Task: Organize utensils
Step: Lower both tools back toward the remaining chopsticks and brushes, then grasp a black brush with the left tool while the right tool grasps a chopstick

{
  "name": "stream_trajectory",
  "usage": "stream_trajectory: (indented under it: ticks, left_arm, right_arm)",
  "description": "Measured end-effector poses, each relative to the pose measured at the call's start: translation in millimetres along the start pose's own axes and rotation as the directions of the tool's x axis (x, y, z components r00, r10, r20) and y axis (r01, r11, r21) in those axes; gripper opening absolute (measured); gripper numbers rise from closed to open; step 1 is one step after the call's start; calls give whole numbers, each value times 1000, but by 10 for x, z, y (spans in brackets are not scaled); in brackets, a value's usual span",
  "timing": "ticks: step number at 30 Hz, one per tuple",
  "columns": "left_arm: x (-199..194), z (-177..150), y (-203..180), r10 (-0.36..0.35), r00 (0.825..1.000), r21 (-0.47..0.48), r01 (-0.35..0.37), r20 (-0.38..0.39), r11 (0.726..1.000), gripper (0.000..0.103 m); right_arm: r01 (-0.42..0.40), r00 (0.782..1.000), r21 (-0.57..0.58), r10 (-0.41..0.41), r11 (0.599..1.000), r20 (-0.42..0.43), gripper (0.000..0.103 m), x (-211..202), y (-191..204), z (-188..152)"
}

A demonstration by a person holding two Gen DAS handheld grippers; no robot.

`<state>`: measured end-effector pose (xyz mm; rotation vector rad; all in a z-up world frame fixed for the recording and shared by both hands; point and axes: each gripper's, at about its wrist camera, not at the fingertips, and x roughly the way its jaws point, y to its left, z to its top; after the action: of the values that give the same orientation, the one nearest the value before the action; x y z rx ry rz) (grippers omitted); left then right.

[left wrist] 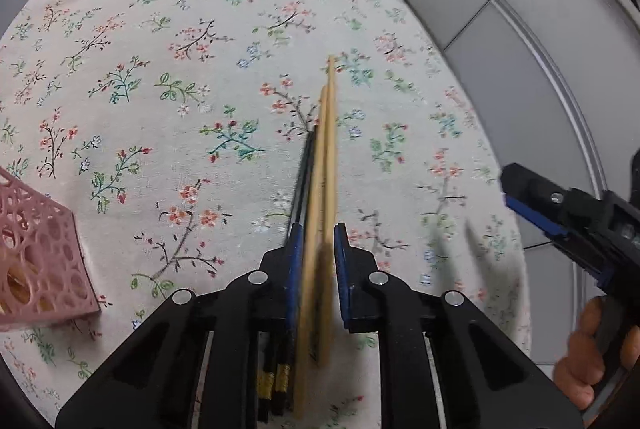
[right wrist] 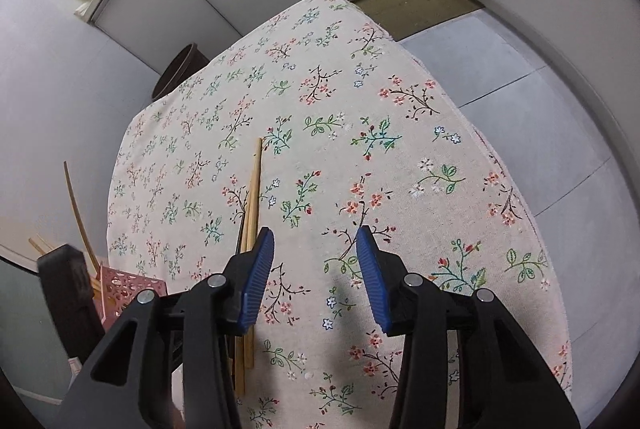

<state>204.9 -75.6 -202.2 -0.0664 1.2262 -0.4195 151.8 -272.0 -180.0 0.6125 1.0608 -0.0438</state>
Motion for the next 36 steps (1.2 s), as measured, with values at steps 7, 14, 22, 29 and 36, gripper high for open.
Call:
stream_trajectory:
  ticks: [7, 14, 22, 29, 36]
  left_arm:
    - [113, 19, 108, 69, 998, 25, -69, 1, 997, 15]
    - [126, 39, 28, 121, 992, 120, -118, -20, 986, 4]
    - [272, 76, -215, 227, 973, 255, -212, -33, 943, 4]
    - [-354, -170, 165, 57, 994, 78, -65, 97, 995, 4]
    - [-1178, -490, 327, -14, 962, 49, 0, 274, 999, 4]
  right_arm:
    - [-6, 1000, -50, 5, 999, -11, 43, 37, 142, -11]
    - [4, 1000, -85, -6, 996, -29, 43, 83, 216, -43]
    - [26, 996, -122, -36, 992, -84, 37, 234, 239, -77]
    - [-45, 985, -106, 26, 993, -173, 24, 536, 275, -50]
    - [-87, 975, -89, 67, 992, -213, 16, 841, 529, 19]
